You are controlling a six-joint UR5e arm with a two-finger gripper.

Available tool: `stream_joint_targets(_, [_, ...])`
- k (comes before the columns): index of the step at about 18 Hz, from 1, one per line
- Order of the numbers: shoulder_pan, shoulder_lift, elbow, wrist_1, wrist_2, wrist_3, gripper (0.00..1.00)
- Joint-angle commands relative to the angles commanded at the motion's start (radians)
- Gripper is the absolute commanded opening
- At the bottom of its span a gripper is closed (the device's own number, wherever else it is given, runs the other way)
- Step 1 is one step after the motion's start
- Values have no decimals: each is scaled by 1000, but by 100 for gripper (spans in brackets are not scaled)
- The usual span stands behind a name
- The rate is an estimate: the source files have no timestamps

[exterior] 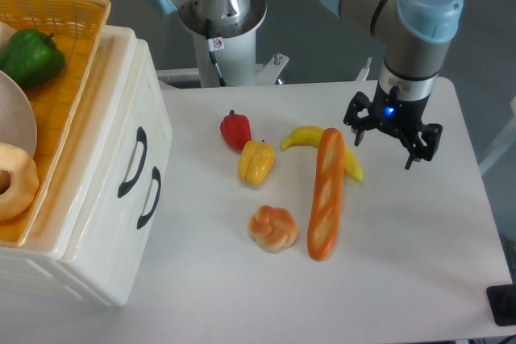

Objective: Slide the top white drawer open
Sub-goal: 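Move the gripper over the toy foods toward the white cabinet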

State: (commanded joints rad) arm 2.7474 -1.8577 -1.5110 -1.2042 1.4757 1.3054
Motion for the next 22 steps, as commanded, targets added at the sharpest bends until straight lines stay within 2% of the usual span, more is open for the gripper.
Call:
stream_joint_targets(8, [-20,-8,-3,2,0,-24,100])
stream_joint_targets(16, [-34,0,-40,3,0,-40,100])
stream_joint_targets(22, [-93,-3,-26,3,31,-262,100])
